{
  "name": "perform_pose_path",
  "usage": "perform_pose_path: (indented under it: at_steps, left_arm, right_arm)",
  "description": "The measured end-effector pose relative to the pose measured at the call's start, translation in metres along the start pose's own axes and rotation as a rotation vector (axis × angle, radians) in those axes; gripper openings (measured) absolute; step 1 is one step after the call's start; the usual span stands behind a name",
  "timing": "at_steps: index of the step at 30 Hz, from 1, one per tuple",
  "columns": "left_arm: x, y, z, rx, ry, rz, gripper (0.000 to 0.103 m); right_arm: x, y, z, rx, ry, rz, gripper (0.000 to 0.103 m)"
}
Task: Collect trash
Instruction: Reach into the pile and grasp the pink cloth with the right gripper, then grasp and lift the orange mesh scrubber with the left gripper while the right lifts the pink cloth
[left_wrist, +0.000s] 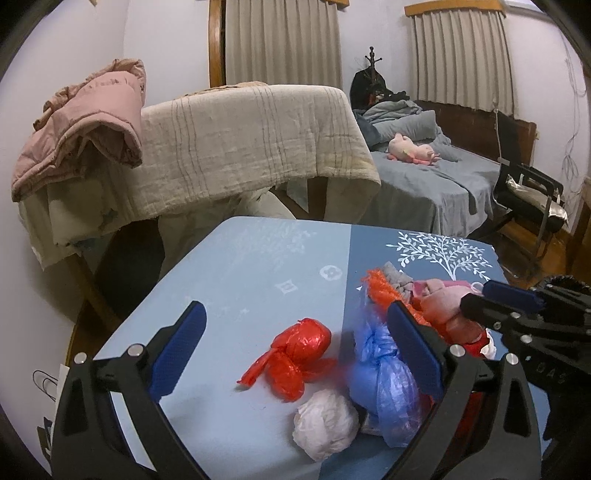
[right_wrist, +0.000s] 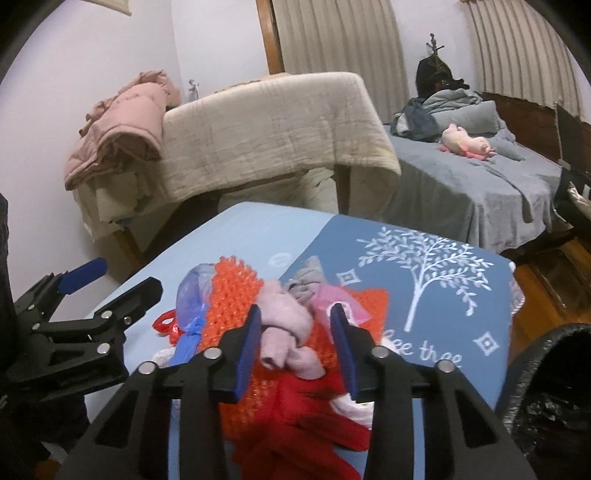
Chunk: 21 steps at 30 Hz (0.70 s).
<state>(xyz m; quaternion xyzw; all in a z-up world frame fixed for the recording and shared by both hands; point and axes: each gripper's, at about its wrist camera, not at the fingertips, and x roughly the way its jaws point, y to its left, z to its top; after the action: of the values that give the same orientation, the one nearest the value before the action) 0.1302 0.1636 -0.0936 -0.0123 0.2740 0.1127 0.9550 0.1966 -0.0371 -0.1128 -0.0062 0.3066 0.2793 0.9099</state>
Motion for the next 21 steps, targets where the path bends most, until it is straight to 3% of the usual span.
perform_pose_path:
  at_steps: [8, 10, 21]
  left_arm:
    - [0.008, 0.003, -0.004, -0.021, 0.031, -0.026, 0.084]
    - [0.008, 0.002, -0.005, -0.018, 0.030, -0.031, 0.083]
    - [-0.003, -0.017, -0.007, -0.010, 0.018, -0.084, 0.076]
  right_arm:
    - [0.014, 0.006, -0.003, -0.032, 0.041, -0.004, 0.035]
    - [0.014, 0.007, -0.004, -0.038, 0.041, 0.001, 0.029]
    - [-0.026, -0.002, 0.003, -0.002, -0.043, 0.031, 0.026]
